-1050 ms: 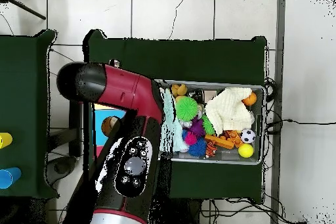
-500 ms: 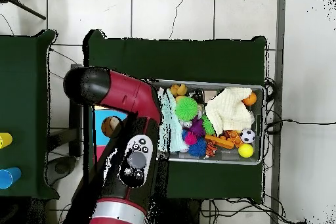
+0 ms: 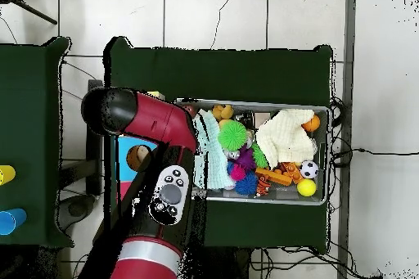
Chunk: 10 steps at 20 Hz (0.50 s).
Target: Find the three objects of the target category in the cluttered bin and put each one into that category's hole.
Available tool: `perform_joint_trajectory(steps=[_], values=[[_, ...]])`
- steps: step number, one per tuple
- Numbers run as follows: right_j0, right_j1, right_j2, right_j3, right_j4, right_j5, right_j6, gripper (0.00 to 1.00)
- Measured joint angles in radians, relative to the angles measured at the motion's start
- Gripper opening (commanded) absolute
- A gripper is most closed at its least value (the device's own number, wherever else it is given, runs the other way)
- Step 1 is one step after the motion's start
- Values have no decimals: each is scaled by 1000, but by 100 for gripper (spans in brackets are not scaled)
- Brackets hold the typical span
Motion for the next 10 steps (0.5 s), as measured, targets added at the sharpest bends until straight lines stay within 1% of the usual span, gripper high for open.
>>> perform_joint_trajectory(steps=[6,7,10], values=[[0,12,1,0,0,0,0,0],[0,12,1,0,0,0,0,100],[0,12,1,0,1,-1,0,100]])
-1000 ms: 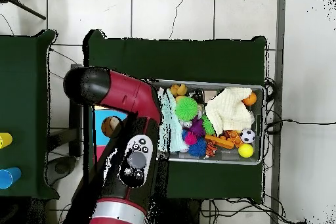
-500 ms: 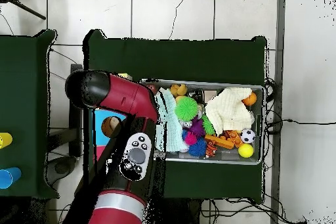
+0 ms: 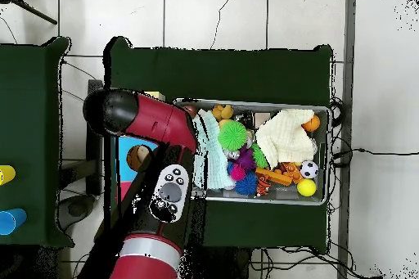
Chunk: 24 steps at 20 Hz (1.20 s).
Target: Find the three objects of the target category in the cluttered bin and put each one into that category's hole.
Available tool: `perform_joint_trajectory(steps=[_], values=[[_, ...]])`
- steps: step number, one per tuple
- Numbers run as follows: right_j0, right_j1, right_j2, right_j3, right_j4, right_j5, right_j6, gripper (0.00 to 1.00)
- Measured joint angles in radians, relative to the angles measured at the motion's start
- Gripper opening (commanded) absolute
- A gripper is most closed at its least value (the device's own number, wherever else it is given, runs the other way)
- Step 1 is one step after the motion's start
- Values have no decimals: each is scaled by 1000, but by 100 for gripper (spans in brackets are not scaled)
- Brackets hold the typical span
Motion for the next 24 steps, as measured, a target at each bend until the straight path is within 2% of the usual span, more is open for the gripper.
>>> perform_joint_trajectory(steps=[11,16,24], values=[[44,2,-63,-11,-7,26,0,100],[61,-4,-99,-12,-29,77,0,100],[41,-34,-107,-19,-34,172,0,100]])
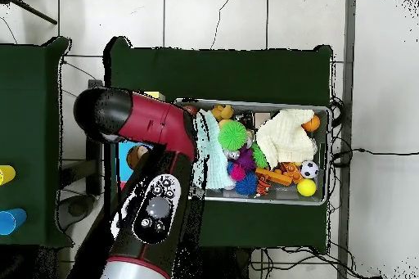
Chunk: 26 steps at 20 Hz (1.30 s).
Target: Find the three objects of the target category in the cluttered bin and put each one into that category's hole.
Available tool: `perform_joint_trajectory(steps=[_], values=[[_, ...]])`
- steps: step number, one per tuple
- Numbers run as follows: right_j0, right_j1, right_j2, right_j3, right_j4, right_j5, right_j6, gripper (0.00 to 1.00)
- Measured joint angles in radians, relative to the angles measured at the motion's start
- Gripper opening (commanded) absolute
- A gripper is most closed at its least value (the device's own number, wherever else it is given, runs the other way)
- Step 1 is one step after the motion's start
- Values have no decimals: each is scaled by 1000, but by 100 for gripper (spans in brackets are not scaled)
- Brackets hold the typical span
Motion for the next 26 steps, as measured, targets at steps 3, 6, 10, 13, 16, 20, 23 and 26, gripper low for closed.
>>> perform_joint_trajectory(steps=[3,6,10,13,16,20,23,26], values=[[-25,-12,-2,-17,-5,38,0,100],[-60,-14,-26,-62,-39,49,0,100],[-102,-17,-38,-98,-77,49,0,100],[-130,-18,-38,-110,-86,45,0,100],[-159,-17,-34,-111,-86,35,0,100],[-180,-13,-34,-114,-102,34,0,100],[-191,-8,-35,-128,-142,34,0,100],[-201,-8,-35,-134,-167,28,0,100]])
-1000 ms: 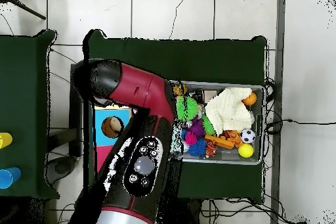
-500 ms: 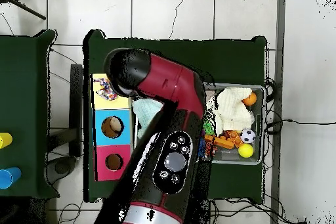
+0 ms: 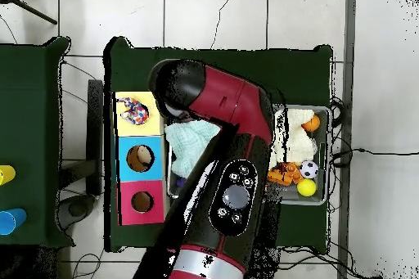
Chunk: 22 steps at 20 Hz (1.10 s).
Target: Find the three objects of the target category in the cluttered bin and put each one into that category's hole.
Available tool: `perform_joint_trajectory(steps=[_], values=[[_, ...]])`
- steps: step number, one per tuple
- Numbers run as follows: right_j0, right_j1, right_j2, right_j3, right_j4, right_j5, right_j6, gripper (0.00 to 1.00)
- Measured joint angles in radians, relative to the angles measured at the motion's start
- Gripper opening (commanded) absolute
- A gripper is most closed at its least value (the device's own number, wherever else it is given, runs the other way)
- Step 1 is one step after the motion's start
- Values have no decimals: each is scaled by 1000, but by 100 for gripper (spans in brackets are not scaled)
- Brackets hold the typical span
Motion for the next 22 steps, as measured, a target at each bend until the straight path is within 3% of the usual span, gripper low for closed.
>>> perform_joint_trajectory(steps=[9,22], values=[[-37,-3,10,-4,-43,-52,0,100],[16,-19,25,-5,-2,-52,0,100]])
